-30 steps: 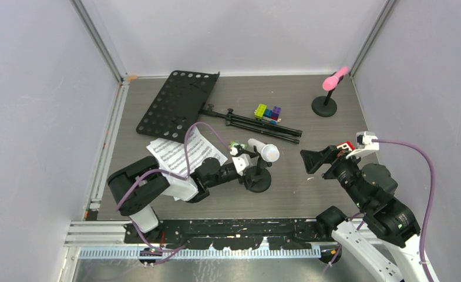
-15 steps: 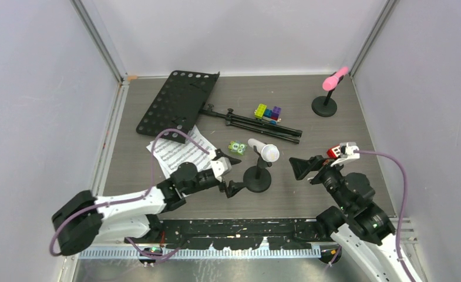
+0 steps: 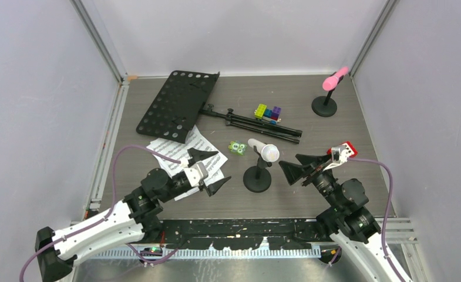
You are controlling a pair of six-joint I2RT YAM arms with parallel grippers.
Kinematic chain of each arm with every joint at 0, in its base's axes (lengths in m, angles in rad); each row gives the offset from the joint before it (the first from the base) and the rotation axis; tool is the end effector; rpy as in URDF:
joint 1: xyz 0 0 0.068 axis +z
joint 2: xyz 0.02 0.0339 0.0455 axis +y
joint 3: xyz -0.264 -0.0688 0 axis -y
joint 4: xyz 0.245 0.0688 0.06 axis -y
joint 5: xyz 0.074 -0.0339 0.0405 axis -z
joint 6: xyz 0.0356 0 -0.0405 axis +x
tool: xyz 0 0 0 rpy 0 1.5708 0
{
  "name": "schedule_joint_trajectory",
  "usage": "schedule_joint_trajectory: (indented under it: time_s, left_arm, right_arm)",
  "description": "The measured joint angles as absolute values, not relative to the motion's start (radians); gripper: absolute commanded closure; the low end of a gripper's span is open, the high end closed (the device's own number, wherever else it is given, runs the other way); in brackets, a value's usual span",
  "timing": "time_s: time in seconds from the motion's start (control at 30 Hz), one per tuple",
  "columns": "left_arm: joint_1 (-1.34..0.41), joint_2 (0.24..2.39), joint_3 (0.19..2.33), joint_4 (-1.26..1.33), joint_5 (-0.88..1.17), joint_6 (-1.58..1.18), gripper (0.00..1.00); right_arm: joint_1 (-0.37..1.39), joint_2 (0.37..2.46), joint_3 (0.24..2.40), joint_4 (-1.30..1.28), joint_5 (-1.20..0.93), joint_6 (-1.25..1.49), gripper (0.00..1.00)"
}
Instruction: Pack up the instrument practice props
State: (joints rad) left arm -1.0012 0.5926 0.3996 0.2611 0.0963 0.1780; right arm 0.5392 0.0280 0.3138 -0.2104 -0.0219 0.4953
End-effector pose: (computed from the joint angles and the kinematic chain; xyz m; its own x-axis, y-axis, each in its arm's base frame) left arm 0.0846 -0.1384 0.2803 0.1937 0.0243 -0.9808 0.8694 0.4590 0.1831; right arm 0.0713 0.0436 0.2558 -0.1960 0.4365 -0.8781 -0.4988 0.7266 0.4725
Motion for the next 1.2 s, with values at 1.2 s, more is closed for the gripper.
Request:
schedule_joint_trajectory:
  time_s: [1.2]
  left_arm:
    - [-1.001, 0.611, 0.343, 0.273, 0.052, 0.218, 0.11]
  right_arm:
    - [1.145, 0.603, 0.236, 0.344, 0.547, 0.13, 0.24]
